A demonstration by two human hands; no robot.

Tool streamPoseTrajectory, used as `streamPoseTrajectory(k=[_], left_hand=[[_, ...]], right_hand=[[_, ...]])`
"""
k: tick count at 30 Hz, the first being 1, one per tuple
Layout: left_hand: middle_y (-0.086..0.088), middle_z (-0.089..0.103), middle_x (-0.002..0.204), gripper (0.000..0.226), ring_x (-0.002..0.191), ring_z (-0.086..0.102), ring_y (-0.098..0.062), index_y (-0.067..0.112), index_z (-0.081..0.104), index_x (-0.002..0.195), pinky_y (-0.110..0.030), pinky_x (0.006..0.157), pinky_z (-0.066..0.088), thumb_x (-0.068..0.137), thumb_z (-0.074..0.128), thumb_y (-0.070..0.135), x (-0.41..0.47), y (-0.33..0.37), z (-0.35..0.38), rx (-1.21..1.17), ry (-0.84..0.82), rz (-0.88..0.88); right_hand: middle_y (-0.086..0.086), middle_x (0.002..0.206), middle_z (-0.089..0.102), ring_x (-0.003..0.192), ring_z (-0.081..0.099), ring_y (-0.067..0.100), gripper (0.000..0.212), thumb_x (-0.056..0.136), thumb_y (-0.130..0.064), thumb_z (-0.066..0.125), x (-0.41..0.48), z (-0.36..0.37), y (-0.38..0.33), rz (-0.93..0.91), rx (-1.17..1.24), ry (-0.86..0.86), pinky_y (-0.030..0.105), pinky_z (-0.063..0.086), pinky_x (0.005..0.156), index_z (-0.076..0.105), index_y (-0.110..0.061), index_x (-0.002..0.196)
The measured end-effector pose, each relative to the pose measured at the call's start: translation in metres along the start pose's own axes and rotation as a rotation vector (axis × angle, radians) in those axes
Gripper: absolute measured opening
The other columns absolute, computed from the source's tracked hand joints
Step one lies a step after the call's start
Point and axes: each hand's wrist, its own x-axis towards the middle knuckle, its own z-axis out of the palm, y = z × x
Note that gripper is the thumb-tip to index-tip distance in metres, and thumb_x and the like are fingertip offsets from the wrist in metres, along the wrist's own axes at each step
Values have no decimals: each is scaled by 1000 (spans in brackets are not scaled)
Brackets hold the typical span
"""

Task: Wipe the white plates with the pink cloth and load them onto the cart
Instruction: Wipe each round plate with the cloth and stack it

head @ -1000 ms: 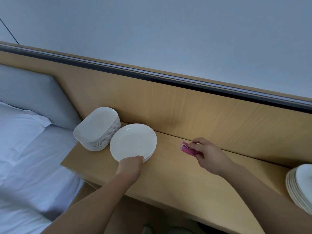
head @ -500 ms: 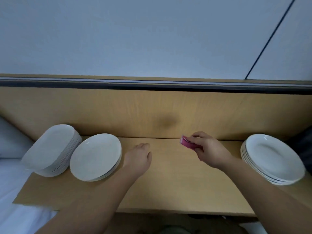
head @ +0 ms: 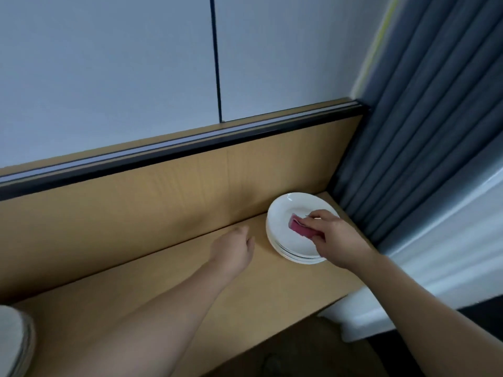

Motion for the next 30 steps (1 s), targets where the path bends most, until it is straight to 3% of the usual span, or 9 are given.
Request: streamPoseTrajectory(k=[5, 8, 15, 20, 25, 30], left_hand=[[-1, 64, 103, 31, 91, 60, -24, 18, 47, 125, -30, 64, 34, 100, 40, 35, 42, 45, 27, -96, -50, -22], [-2, 63, 103, 30, 87, 59, -23, 14, 48, 119, -30, 63, 37, 99, 41, 35, 59, 52, 41, -80, -88, -100], [-7, 62, 115, 29, 103, 59, -27, 8, 51, 124, -27, 71, 37, 98, 48, 20, 79, 65, 51, -157, -149, -254], [-11, 61, 104, 19, 87, 59, -26, 4, 50, 110, -31, 64, 41, 92, 49, 9, 86, 72, 53, -187, -141, -398], [-3, 53, 78, 17, 66, 52, -19, 5, 40, 103, -29, 50, 36, 87, 45, 2, 89, 77, 45, -309, -144, -444], [0, 48, 75, 7, 63, 46, -13, 8, 37, 100, -28, 47, 30, 94, 40, 6, 78, 72, 35, -423, -85, -423]], right_hand=[[-5, 134, 50, 115, 53, 18, 49, 91, -6, 53, 10, -12, 45, 27, 28, -23, 32, 46, 94, 57, -29, 134], [-7, 136, 48, 118, 52, 17, 50, 91, -7, 53, 16, -13, 60, 38, 33, -57, 29, 44, 97, 55, -31, 135], [-9, 136, 47, 119, 49, 14, 49, 92, -7, 52, 31, -18, 79, -4, 8, -101, 19, 37, 95, 54, -30, 136], [-8, 136, 47, 118, 49, 16, 49, 93, -7, 52, 38, -23, 84, -14, 17, -108, 22, 39, 95, 54, -29, 136], [-7, 129, 52, 113, 50, 14, 51, 92, -3, 53, 42, -28, 85, -24, 67, -70, 25, 43, 92, 54, -29, 136], [-7, 130, 52, 112, 51, 14, 50, 91, -2, 54, 41, -34, 78, -29, 84, -23, 21, 43, 89, 56, -26, 135]])
